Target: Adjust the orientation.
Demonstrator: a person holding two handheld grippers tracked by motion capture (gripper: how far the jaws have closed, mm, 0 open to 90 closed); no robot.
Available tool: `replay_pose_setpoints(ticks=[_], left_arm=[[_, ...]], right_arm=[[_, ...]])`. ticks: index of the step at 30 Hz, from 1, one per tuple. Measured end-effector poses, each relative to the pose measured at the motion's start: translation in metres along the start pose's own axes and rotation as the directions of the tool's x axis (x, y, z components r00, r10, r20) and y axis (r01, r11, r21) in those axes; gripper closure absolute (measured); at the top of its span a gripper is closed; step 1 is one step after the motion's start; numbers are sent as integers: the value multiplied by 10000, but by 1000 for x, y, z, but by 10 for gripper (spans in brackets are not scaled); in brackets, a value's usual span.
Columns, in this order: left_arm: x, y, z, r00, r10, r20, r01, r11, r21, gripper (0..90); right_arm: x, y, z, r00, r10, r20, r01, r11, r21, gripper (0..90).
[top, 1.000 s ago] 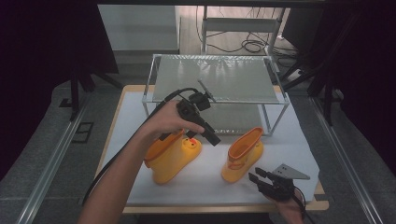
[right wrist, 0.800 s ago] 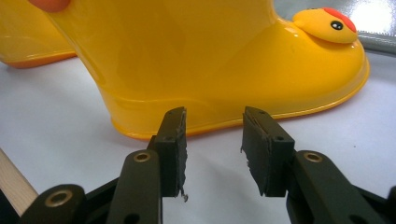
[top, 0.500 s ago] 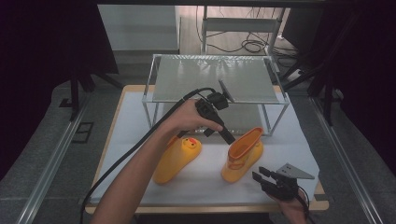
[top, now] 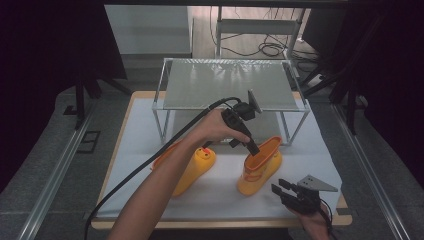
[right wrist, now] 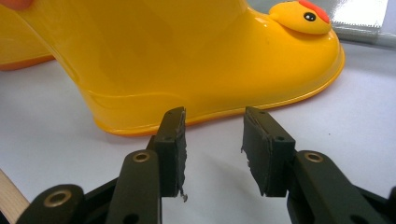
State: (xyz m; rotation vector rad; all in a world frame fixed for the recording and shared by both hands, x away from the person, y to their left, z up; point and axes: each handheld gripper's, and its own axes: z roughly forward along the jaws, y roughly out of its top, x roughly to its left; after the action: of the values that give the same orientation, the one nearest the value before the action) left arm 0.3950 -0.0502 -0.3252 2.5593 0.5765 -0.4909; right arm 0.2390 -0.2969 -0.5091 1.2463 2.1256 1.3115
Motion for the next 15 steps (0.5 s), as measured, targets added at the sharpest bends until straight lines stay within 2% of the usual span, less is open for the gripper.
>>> replay_pose_setpoints(ticks=[12, 14, 15], left_arm=[[8, 7, 23, 9991, -400, -118, 403, 9988, 287, 435], [8, 10, 27, 9990, -405, -211, 414, 9982, 429, 432], [7, 12, 30, 9985, -389, -384, 410, 9977, 544, 437]], right_arm=[[-1, -1, 1, 10000, 8, 14, -8, 10000, 6, 586], [-1, -1, 1, 10000, 6, 12, -6, 10000, 14, 586], [-1, -1, 1, 10000, 13, 10, -13, 10000, 25, 586]])
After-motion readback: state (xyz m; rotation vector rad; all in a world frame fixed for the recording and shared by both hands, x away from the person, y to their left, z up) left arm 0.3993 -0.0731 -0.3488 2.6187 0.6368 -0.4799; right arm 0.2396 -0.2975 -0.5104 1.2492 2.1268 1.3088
